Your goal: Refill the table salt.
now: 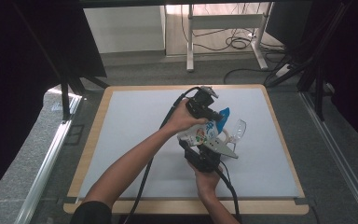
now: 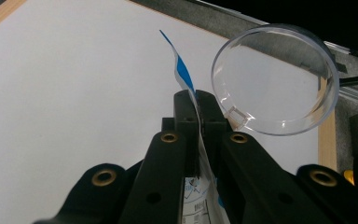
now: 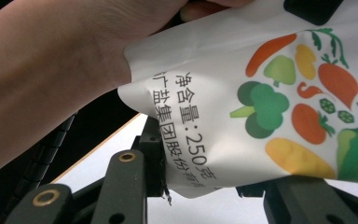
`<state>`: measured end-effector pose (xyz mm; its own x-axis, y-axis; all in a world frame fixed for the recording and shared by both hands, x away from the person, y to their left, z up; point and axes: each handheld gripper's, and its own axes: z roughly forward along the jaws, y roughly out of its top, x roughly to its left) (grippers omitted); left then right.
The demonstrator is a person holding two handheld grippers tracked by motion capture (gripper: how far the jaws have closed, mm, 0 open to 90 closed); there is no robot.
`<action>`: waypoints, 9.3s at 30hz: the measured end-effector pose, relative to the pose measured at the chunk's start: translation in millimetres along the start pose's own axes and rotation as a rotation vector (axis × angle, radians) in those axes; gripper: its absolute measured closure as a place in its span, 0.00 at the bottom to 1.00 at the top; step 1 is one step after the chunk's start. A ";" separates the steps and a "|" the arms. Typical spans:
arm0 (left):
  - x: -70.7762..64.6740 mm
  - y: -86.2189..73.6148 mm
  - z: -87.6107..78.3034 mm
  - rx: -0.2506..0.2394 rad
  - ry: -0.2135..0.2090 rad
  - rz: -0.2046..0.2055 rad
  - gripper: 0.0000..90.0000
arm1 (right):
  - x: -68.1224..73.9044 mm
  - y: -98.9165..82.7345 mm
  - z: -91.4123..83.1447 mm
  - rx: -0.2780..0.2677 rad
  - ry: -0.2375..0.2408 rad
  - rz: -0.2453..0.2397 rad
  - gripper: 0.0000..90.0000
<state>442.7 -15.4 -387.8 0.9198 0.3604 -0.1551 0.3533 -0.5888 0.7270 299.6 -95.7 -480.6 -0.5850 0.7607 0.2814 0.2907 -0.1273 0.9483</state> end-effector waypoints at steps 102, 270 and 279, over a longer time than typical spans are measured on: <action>4.5 -9.2 2.2 -0.025 0.011 -0.015 0.99 | -4.2 -11.9 3.9 -0.004 -0.004 -0.002 0.70; 72.6 -231.5 -150.2 -0.433 0.383 -0.453 0.87 | -41.2 -38.2 -12.4 0.286 -0.049 -0.058 0.48; 71.9 -234.5 -148.4 -0.427 0.390 -0.462 0.65 | -41.6 -38.8 -11.4 0.284 -0.049 -0.060 0.48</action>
<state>400.7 256.0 -470.2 0.5380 0.7810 -0.3171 0.5193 -0.0108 0.8545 304.1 -129.7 -527.4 -0.5721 0.7922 0.2123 0.4613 0.0968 0.8819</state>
